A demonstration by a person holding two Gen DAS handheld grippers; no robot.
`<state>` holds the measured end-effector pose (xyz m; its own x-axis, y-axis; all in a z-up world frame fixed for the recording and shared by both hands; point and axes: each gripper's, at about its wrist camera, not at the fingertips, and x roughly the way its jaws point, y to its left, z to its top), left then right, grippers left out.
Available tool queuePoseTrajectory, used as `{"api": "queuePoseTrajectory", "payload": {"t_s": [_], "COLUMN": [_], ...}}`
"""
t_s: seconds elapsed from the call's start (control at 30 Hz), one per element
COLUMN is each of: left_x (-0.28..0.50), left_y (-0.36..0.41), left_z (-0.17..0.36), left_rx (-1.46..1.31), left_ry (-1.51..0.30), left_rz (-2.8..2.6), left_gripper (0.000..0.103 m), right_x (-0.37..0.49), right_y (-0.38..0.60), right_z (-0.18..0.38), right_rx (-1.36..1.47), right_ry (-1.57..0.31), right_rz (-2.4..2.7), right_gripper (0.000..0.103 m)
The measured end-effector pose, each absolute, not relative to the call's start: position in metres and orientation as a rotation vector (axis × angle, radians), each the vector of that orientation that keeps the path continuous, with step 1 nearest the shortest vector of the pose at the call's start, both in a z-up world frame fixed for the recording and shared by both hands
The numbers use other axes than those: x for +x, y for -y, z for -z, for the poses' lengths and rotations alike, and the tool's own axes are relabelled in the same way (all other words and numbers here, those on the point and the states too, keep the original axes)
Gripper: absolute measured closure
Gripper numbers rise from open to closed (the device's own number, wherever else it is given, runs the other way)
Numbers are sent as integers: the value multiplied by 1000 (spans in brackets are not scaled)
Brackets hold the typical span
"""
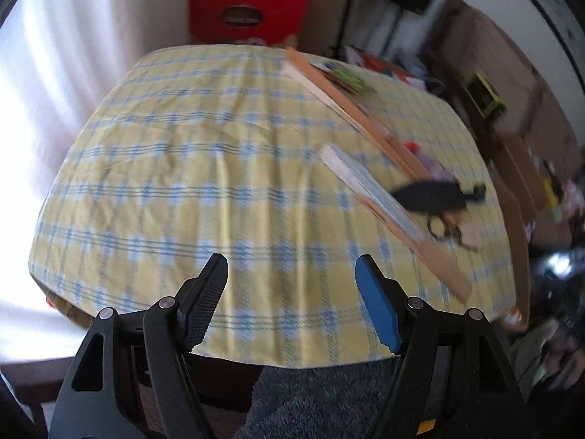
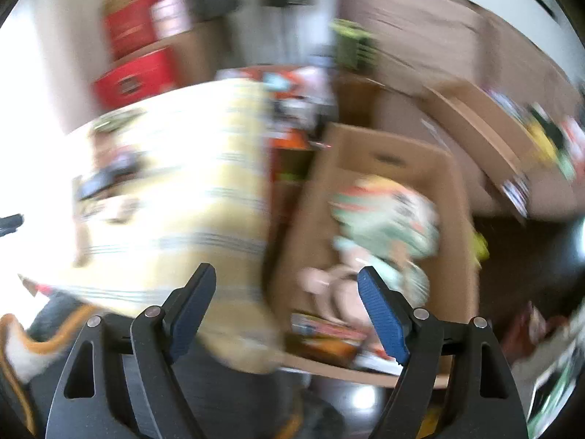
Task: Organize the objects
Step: 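Reach the right tool to the black sheath and close on it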
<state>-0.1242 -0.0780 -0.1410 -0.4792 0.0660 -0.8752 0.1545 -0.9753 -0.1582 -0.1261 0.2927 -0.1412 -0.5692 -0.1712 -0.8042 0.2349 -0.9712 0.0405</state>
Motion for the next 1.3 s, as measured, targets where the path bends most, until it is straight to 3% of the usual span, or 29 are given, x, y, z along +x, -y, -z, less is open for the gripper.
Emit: {"api": "queuePoseTrajectory", "payload": {"t_s": [0.2, 0.27, 0.43, 0.47, 0.5, 0.57, 0.7, 1.0, 1.3], "left_x": [-124, -119, -114, -114, -113, -111, -109, -104, -99], "left_y": [70, 71, 64, 63, 63, 63, 65, 76, 66], "left_z": [146, 150, 164, 166, 166, 166, 166, 162, 157], "left_rx": [1564, 1571, 1612, 1616, 1602, 1595, 1596, 1588, 1595], "left_ry": [-323, -394, -360, -364, -365, -379, -399, -496, -502], "left_rz": [2677, 2703, 2720, 2721, 2733, 2744, 2756, 2752, 2781], "left_gripper": [34, 33, 33, 33, 26, 19, 19, 19, 19], "right_x": [-143, -157, -195, -200, -199, -200, -214, -236, -229], "right_y": [-200, -182, -167, -157, -151, -130, -103, -116, -121], "right_z": [137, 140, 140, 136, 134, 132, 152, 175, 162], "right_rx": [1211, 1200, 1198, 1184, 1160, 1085, 1152, 1251, 1238], "right_ry": [-428, -502, -414, -432, -453, -518, -599, -389, -311], "right_rz": [2499, 2513, 2512, 2538, 2543, 2522, 2464, 2423, 2362], "right_gripper": [19, 12, 10, 10, 9, 0, 0, 1, 40]}}
